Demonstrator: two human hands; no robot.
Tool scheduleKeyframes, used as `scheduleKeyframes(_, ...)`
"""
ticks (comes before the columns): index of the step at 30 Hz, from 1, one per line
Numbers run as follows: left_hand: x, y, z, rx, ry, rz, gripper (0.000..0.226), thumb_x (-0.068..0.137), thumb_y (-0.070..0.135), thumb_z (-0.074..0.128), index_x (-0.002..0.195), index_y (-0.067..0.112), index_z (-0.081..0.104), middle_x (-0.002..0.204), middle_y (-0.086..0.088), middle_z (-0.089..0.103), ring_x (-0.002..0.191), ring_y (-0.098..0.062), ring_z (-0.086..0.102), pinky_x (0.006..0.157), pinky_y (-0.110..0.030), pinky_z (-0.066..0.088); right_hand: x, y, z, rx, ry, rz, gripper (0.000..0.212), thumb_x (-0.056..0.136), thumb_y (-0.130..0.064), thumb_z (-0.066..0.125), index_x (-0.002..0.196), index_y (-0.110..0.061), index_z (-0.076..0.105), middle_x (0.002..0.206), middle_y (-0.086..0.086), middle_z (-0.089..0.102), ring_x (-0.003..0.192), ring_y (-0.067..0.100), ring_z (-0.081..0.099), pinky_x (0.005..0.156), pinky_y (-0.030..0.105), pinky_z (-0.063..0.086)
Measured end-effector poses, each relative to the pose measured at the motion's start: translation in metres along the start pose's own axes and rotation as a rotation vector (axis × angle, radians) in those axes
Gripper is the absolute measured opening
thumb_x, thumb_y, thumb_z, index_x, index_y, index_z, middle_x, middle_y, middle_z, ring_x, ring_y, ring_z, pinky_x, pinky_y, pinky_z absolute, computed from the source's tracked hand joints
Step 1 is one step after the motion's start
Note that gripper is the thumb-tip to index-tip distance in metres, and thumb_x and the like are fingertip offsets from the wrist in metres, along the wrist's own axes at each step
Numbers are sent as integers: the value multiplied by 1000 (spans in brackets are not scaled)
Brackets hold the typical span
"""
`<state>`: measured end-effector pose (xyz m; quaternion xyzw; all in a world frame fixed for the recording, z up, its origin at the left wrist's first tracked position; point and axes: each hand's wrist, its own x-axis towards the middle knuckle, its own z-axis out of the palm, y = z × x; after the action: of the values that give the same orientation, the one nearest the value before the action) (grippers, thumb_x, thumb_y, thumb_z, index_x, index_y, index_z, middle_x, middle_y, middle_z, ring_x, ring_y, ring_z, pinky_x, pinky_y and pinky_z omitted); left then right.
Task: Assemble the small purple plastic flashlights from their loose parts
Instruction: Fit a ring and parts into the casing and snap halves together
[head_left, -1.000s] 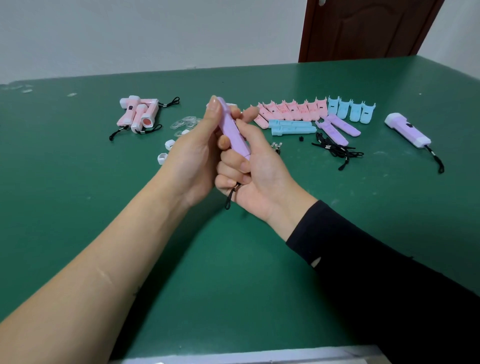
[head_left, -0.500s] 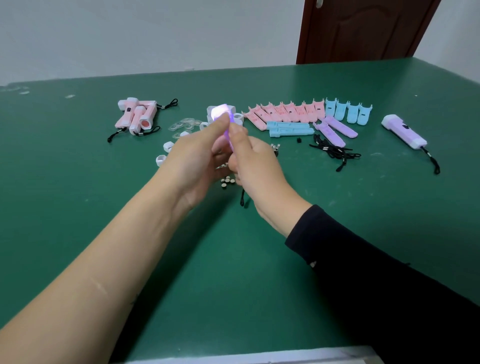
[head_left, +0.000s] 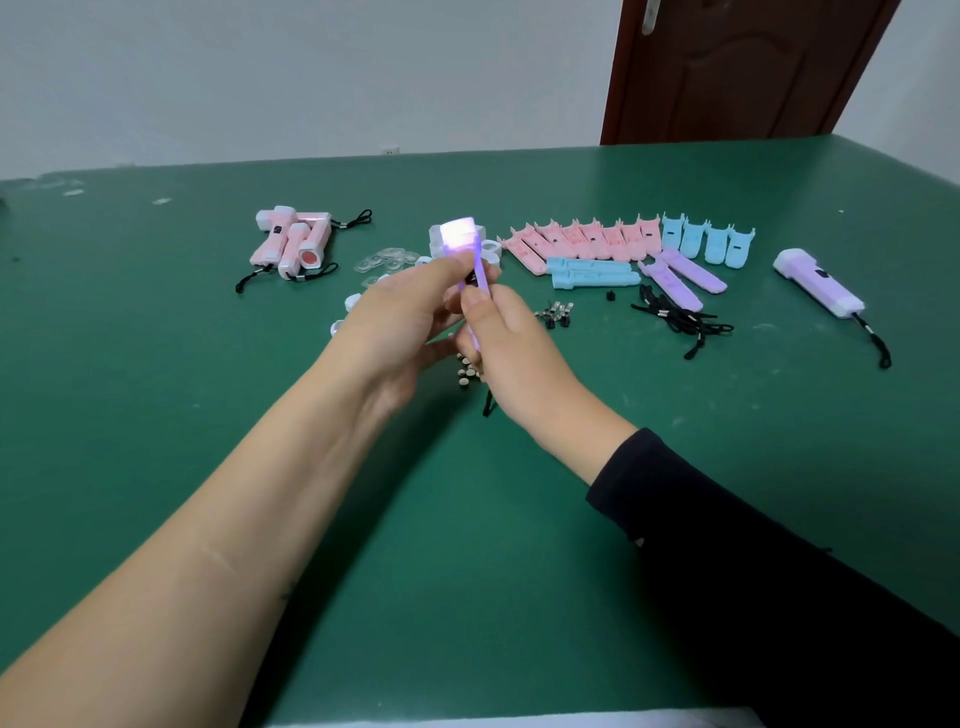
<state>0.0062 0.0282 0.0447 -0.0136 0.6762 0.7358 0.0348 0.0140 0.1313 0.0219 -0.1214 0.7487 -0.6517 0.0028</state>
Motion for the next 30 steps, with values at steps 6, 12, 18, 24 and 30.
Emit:
scheduleKeyframes(6, 2, -3, -1, 23, 8, 22, 29, 93, 26, 54, 75, 20, 75, 82, -14, 58, 62, -19, 54, 55, -18, 50, 1, 4, 4, 9, 21, 36, 26, 103, -32, 36, 83, -32, 53, 62, -16, 48, 54, -2, 44, 59, 21, 33)
scheduleKeyframes(12, 6, -5, -4, 6, 17, 25, 30, 95, 26, 53, 79, 6, 69, 70, -20, 53, 40, -22, 46, 45, -20, 43, 1, 5, 6, -12, 9, 41, 25, 102, -31, 39, 80, -28, 52, 60, -10, 51, 50, 4, 44, 64, 30, 38)
scheduleKeyframes(18, 10, -7, -9, 8, 20, -17, 28, 93, 31, 59, 88, 9, 74, 71, -10, 64, 52, -18, 54, 55, -22, 51, 0, 4, 5, 25, -4, 27, 30, 103, -28, 37, 78, -30, 53, 57, -8, 46, 43, 1, 38, 56, 24, 33)
scheduleKeyframes(24, 8, -5, -9, 30, -40, -27, 35, 96, 39, 54, 88, 15, 77, 84, -10, 70, 63, -19, 58, 59, -24, 52, 0, 5, 3, 3, 16, 25, 31, 102, -30, 38, 74, -31, 52, 57, -9, 46, 42, 0, 38, 52, 22, 32)
scheduleKeyframes(30, 6, -6, -1, -59, 30, -33, 38, 101, 47, 42, 107, 16, 63, 102, 7, 75, 87, -18, 66, 79, -37, 51, 2, 7, 10, -158, -12, -9, 29, 102, -36, 37, 73, -32, 42, 63, -13, 48, 54, 2, 44, 53, 20, 31)
